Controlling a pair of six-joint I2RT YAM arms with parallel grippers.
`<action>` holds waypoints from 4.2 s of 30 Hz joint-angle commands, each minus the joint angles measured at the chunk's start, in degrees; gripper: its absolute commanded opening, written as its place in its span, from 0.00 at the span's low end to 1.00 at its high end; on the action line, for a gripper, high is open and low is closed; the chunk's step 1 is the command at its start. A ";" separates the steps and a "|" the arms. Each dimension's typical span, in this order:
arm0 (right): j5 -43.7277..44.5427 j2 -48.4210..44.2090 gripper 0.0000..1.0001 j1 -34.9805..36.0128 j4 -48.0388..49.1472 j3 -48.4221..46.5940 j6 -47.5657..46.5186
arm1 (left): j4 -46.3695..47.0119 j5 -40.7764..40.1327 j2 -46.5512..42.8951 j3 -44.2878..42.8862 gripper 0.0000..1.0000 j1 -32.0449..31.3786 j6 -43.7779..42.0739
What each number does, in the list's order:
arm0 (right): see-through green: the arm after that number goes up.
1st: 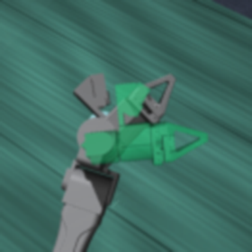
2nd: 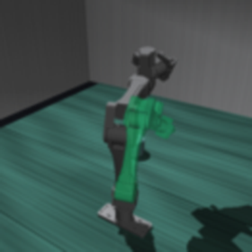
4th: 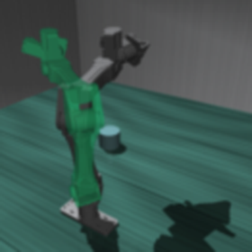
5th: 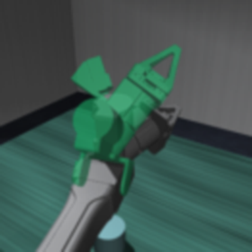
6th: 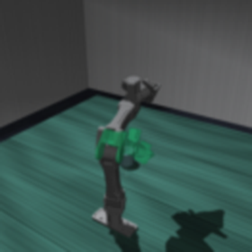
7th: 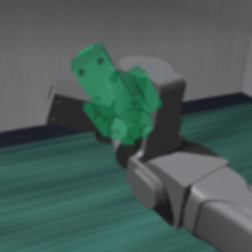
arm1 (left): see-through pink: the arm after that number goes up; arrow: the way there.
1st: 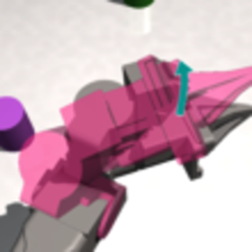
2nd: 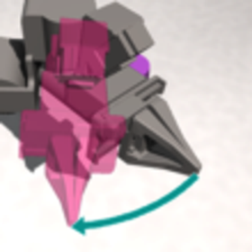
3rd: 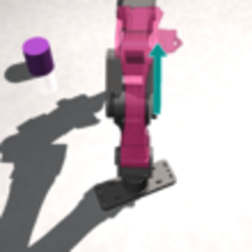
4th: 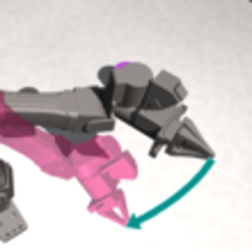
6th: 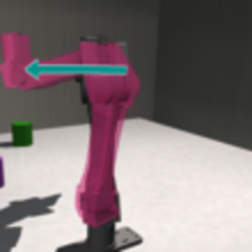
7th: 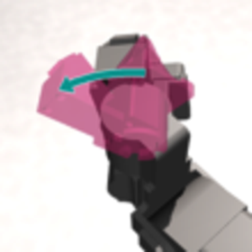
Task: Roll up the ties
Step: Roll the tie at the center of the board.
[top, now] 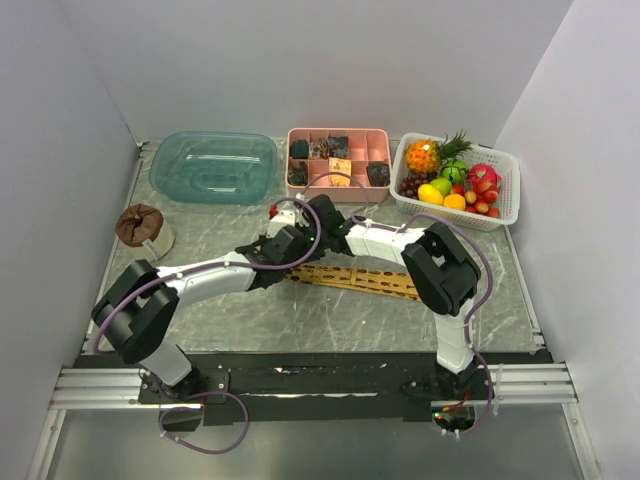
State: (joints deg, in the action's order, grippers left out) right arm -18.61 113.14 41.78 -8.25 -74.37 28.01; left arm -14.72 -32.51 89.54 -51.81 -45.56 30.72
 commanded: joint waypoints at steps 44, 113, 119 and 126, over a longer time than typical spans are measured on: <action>-6.17 -11.63 0.00 -4.60 10.01 10.12 -0.76 | 13.84 8.07 -11.03 4.70 0.72 -2.09 5.23; -2.39 1.03 0.00 -0.03 -0.10 0.63 -2.43 | 62.89 58.97 -0.41 31.69 0.33 28.86 19.38; -3.01 1.38 0.00 0.85 0.25 -0.95 -1.99 | 57.53 57.30 -4.19 30.19 0.13 28.86 18.06; -3.45 3.57 0.00 2.08 -0.45 -5.34 -1.91 | 41.99 50.28 -12.44 26.59 0.05 28.86 11.31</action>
State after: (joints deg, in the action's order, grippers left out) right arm -21.04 115.39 42.41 -8.69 -75.96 26.06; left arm 34.70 22.81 82.39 -21.45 -16.71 47.16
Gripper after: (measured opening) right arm 0.006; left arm 0.214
